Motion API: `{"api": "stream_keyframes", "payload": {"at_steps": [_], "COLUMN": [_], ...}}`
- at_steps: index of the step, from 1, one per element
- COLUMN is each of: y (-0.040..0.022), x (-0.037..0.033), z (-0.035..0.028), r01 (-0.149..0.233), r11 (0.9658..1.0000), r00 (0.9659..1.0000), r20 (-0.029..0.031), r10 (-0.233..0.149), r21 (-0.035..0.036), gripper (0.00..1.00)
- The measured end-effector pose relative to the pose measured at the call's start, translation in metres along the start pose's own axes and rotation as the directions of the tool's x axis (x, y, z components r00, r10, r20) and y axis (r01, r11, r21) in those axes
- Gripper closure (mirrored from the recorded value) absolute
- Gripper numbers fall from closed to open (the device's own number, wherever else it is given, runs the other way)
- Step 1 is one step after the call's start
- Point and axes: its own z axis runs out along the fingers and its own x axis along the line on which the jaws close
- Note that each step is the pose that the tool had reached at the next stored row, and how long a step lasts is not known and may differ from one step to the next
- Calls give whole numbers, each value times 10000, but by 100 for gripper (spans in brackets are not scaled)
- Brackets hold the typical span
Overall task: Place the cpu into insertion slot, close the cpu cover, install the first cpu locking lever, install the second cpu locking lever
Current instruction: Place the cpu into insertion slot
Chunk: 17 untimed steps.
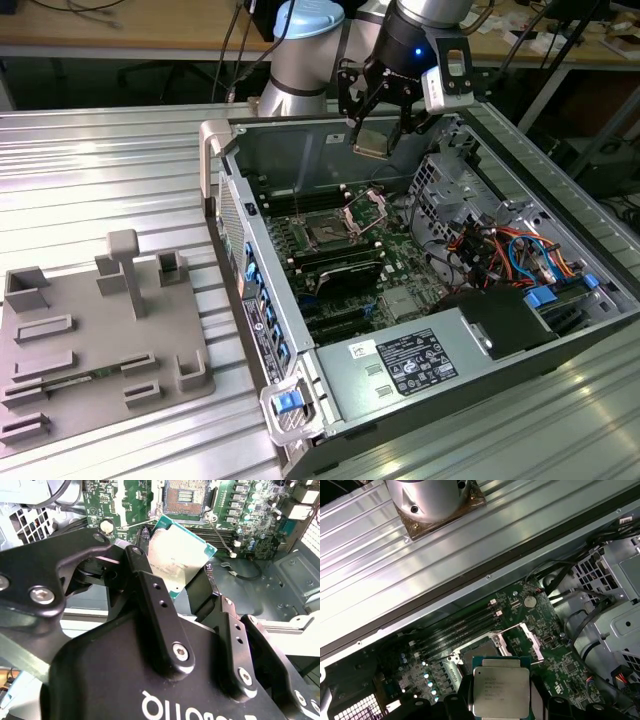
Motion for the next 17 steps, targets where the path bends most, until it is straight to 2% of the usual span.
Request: {"api": "stream_keyframes", "payload": {"at_steps": [17], "y": [0], "x": [0], "z": [0], "r01": [-102], "r11": [9999], "r00": [9999], "r20": [10], "r10": [102], "r21": [-2], "gripper": [45]}}
